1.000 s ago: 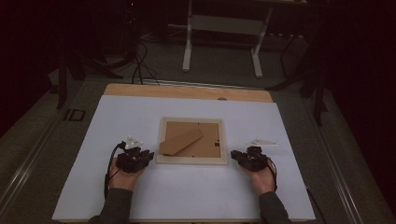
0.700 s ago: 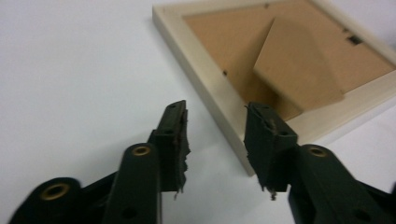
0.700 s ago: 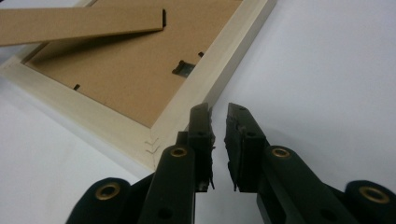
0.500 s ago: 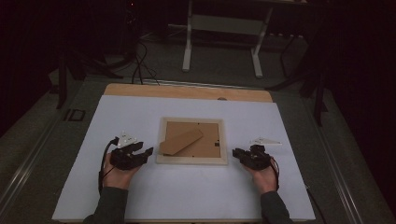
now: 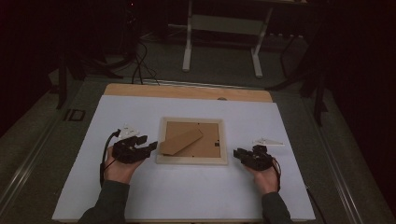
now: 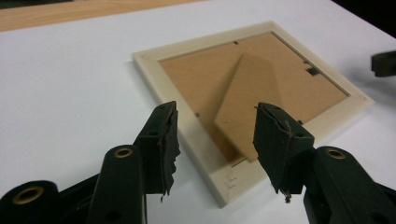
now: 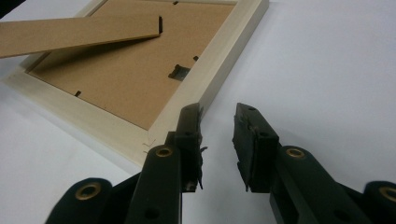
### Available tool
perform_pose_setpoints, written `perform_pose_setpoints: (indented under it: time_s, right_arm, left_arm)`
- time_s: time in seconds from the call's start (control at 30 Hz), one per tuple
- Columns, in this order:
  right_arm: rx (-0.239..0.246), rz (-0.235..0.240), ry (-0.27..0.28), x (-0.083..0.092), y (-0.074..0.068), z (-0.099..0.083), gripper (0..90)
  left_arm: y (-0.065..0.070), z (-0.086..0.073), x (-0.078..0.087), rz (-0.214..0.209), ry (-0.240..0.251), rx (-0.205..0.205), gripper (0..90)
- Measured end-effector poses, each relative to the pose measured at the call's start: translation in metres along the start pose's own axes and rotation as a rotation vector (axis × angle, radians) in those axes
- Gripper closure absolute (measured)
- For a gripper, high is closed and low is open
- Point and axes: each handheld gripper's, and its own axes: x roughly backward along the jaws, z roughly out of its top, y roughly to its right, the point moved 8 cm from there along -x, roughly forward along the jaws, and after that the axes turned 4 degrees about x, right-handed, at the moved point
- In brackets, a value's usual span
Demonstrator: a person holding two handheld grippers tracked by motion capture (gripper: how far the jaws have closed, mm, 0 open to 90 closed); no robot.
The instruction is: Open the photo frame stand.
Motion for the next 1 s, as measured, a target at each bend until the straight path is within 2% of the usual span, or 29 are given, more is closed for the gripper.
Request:
perform_pose_setpoints:
  time_s: [0.07, 0.1, 0.13, 0.2, 0.37, 0.63, 0.93, 1.0]
  right_arm:
    - [-0.002, 0.001, -0.002, -0.001, 0.000, 0.000, 70.7]
    - [-0.001, 0.001, -0.003, -0.001, 0.000, -0.001, 70.5]
    - [0.001, 0.000, -0.005, -0.001, 0.000, -0.001, 70.4]
    - [0.004, 0.001, -0.004, -0.001, -0.001, -0.001, 70.2]
    - [-0.002, 0.001, -0.001, 0.000, 0.000, 0.000, 69.7]
    - [-0.006, 0.001, 0.005, 0.001, 0.002, 0.000, 69.3]
    - [-0.007, 0.001, -0.002, -0.001, 0.001, -0.001, 68.1]
    - [-0.009, 0.002, 0.000, -0.001, 0.001, -0.001, 67.9]
  left_arm:
    - [0.006, 0.003, -0.004, -0.036, -0.065, -0.014, 47.0]
    - [0.006, 0.003, -0.004, -0.036, -0.065, -0.014, 46.8]
    - [0.011, 0.006, -0.009, -0.045, -0.114, -0.051, 46.8]
    - [0.016, 0.010, -0.013, -0.044, -0.145, -0.082, 45.9]
    - [0.025, 0.019, -0.021, -0.062, -0.181, -0.120, 47.9]
    - [0.030, 0.030, -0.034, -0.048, -0.235, -0.171, 49.6]
    - [0.036, 0.036, -0.051, -0.034, -0.309, -0.216, 45.1]
    - [0.037, 0.038, -0.055, -0.027, -0.312, -0.224, 44.1]
